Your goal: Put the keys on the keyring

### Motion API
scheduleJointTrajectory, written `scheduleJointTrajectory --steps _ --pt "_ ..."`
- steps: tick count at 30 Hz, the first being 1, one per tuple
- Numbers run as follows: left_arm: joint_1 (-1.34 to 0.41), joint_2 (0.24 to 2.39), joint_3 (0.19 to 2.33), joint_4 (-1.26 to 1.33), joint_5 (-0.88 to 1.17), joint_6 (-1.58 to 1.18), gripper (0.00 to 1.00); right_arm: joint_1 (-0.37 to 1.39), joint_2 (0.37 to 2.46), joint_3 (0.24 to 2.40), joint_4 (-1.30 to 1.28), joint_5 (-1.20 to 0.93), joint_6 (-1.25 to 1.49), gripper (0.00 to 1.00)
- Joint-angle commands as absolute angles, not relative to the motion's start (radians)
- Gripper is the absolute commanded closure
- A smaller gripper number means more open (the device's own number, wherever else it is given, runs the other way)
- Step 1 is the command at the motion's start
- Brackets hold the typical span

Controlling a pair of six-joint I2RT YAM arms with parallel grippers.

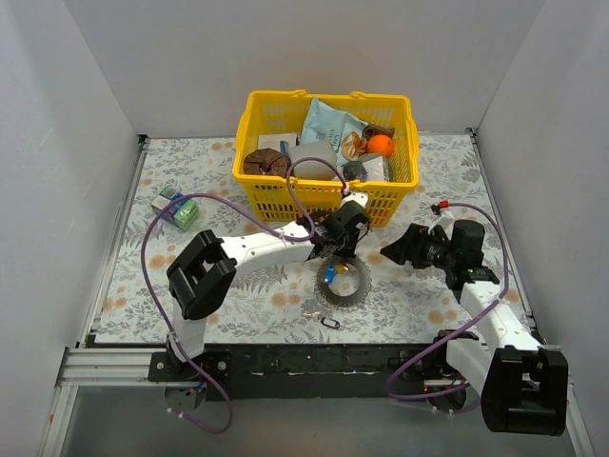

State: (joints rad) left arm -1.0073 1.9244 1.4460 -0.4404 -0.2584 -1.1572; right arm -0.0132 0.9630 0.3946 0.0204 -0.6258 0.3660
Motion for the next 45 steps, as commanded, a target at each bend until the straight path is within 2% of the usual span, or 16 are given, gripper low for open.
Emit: scheduleJointTrajectory --steps 1,9,22,29,34,38,43,45 --pt "-0.997 1.797 1.424 -0.396 -0.285 -1.108 1.00 -0.018 0.962 0.474 0.112 -0.716 0.383 0.24" --pt "-0.989 1.663 1.345 -0.308 -0.239 -1.032 1.00 -0.018 0.980 0.544 0.147 -0.842 0.385 0.24" --pt "-0.965 1.462 1.243 -0.239 -0.057 -0.828 1.00 -0.009 0.950 0.531 0.386 -1.006 0.502 0.23" --pt "-0.962 1.365 1.187 -0.201 0.038 -0.738 1.00 0.063 0.908 0.529 0.498 -1.020 0.523 0.14" --pt "-0.960 1.335 1.180 -0.196 0.095 -0.724 1.00 0.110 0.887 0.541 0.523 -1.020 0.508 0.13" --pt "-0.957 1.315 1.174 -0.193 0.185 -0.703 1.00 0.156 0.885 0.554 0.526 -1.034 0.495 0.15" --pt "-0.948 1.270 1.151 -0.170 0.285 -0.675 1.00 0.193 0.897 0.561 0.564 -1.077 0.499 0.26" --pt "-0.943 1.255 1.137 -0.153 0.334 -0.670 1.00 0.201 0.894 0.558 0.590 -1.095 0.508 0.26"
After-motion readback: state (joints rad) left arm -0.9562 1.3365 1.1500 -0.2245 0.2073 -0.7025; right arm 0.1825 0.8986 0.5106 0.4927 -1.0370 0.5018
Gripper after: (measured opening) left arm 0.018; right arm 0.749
